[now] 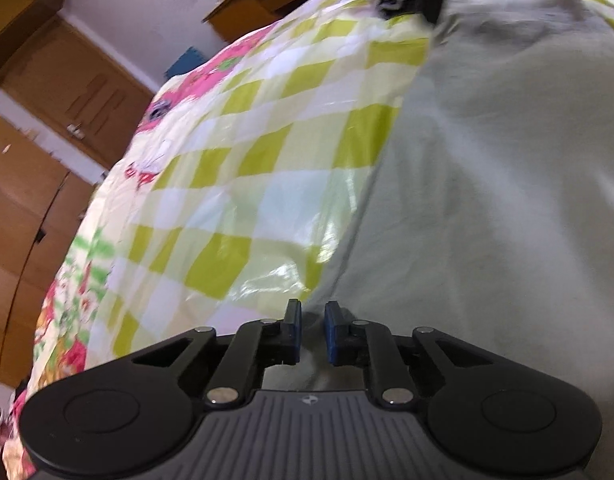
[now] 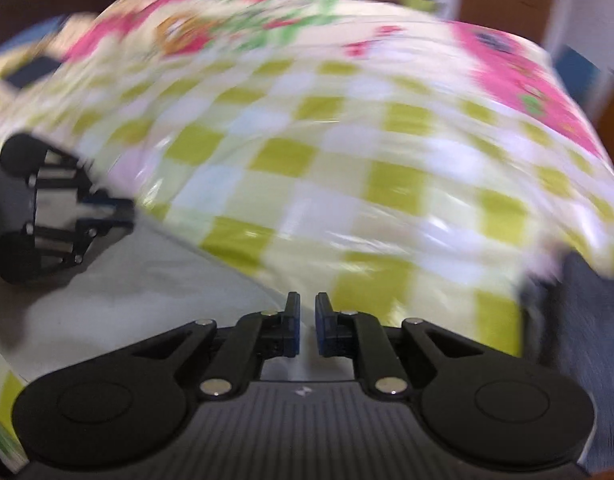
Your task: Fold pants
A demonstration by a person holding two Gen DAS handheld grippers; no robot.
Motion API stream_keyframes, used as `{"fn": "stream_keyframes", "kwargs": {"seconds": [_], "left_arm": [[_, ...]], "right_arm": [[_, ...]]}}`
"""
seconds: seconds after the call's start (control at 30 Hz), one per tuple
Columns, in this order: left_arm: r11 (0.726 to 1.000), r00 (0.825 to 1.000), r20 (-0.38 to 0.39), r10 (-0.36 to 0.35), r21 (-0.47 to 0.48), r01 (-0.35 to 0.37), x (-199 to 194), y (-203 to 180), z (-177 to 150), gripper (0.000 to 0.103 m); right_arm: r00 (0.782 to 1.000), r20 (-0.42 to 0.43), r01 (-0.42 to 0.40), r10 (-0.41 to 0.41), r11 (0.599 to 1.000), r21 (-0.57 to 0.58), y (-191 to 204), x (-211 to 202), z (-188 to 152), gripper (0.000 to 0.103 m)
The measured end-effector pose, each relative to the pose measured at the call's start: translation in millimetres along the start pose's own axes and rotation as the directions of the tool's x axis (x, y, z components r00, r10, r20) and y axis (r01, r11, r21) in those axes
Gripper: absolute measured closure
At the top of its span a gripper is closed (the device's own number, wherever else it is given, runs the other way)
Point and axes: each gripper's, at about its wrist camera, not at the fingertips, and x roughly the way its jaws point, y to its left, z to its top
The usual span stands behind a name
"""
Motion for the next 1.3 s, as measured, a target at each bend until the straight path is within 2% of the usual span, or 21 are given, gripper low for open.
{"fn": "stream_keyframes", "kwargs": {"seconds": [0.07, 0.17, 0.23, 0.33, 0.47, 0.6, 0.73, 0.8, 0.97, 1.07, 1.3], "left_arm": [[1.0, 1.0, -0.006, 0.019, -0.022, -0.019, -1.2, 1.2, -0.3, 0.073], [0.997, 0.999, -0.007, 0.054, -0.048, -0.054, -9.9, 1.6, 0.6, 0.073], [0.997, 0.999, 0.0, 0.051, -0.059, -0.051, -20.1, -2.0, 2.0, 0.073], [0.998, 0.998, 0.02, 0.054, -0.03, -0.053, -35.8, -16.8, 7.6, 0.072], [0.999, 0.999, 0.037, 0.018, -0.031, -0.017, -51.3, -33.9, 16.5, 0.072], [1.0, 0.999, 0.034, -0.014, -0.024, 0.015, -55.5, -47.1, 21.8, 0.072], [1.0, 0.999, 0.032, -0.028, -0.005, 0.028, -57.4, -54.6, 27.3, 0.072], [1.0, 0.999, 0.033, -0.028, -0.003, 0.028, -58.5, -55.5, 30.2, 0.072], [1.0, 0.999, 0.029, -0.029, 0.003, 0.029, -56.3, -57.6, 34.6, 0.072], [0.999, 0.999, 0.034, -0.035, 0.012, 0.035, -57.2, -61.1, 35.6, 0.072], [0.999, 0.998, 0.034, -0.047, 0.018, 0.046, -56.0, -63.1, 35.0, 0.072]], "right_arm": [[0.999, 0.013, 0.042, -0.043, 0.993, 0.107, -14.0, -23.0, -22.6, 0.092], [0.997, 0.036, 0.05, -0.064, 0.951, 0.306, -33.0, -59.7, -64.5, 0.091], [0.996, 0.069, 0.019, -0.056, 0.895, 0.445, -44.3, -79.4, -92.0, 0.084], [0.99, 0.137, -0.075, -0.013, 0.784, 0.616, -60.2, -92.5, -128.0, 0.079], [0.974, 0.223, -0.155, -0.028, 0.637, 0.755, -76.0, -89.1, -163.7, 0.073], [0.961, 0.264, -0.183, -0.08, 0.531, 0.828, -91.2, -79.6, -186.4, 0.07], [0.943, 0.282, -0.171, -0.174, 0.474, 0.864, -99.8, -77.1, -192.6, 0.07], [0.933, 0.29, -0.162, -0.214, 0.469, 0.868, -103.4, -79.3, -190.3, 0.07], [0.927, 0.289, -0.132, -0.239, 0.513, 0.848, -114.7, -76.2, -177.9, 0.073], [0.924, 0.309, -0.16, -0.225, 0.507, 0.847, -120.1, -75.1, -174.1, 0.099], [0.884, 0.405, -0.222, -0.234, 0.553, 0.803, -124.0, -96.2, -156.3, 0.1]]}}
